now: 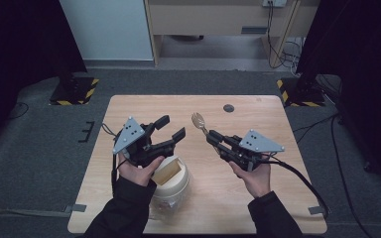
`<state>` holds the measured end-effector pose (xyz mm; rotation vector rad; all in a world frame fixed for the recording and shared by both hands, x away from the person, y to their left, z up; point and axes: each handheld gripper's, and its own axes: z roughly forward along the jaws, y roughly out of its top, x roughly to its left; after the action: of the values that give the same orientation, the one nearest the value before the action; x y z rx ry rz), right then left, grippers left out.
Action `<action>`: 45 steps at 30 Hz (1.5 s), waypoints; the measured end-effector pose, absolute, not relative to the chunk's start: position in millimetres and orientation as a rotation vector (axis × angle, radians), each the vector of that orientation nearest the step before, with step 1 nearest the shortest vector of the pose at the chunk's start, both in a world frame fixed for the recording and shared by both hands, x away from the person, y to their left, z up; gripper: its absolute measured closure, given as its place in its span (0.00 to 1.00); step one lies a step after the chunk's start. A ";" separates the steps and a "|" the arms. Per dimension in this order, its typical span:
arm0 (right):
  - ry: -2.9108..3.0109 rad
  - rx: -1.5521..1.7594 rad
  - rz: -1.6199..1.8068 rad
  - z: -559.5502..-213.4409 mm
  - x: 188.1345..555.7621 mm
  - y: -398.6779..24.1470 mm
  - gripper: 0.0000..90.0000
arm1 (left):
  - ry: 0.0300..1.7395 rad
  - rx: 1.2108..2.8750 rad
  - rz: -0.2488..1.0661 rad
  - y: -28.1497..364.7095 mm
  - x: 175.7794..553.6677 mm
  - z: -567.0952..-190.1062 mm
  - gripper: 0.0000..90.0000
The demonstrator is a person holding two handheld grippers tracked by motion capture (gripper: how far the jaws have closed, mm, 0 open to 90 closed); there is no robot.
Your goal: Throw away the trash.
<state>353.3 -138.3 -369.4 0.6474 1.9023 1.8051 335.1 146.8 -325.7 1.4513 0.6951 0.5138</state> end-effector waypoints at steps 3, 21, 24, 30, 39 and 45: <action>1.899 0.646 1.813 -367.6 352.0 -138.3 0.89 | 0.686 1.448 0.517 144.4 334.4 -322.6 0.36; 1.882 0.623 1.841 -363.7 347.6 -139.4 0.89 | 0.670 1.472 0.501 114.2 334.1 -315.8 0.37; 1.884 0.609 1.848 -363.2 346.9 -138.7 0.89 | 0.668 1.487 0.491 108.0 335.1 -318.2 0.38; 1.886 0.593 1.868 -362.1 344.5 -136.3 0.89 | 0.685 1.483 0.484 103.3 336.8 -320.1 0.46; 1.900 0.587 1.879 -363.3 343.7 -132.9 0.89 | 0.729 1.457 0.454 104.4 339.0 -324.9 0.69; 1.907 0.580 1.876 -364.4 343.3 -131.5 0.89 | 0.719 1.462 0.420 105.1 337.7 -324.7 0.87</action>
<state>343.3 -131.5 -364.4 0.5799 1.9065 1.8762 337.7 105.1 -324.7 1.4616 0.7189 0.4202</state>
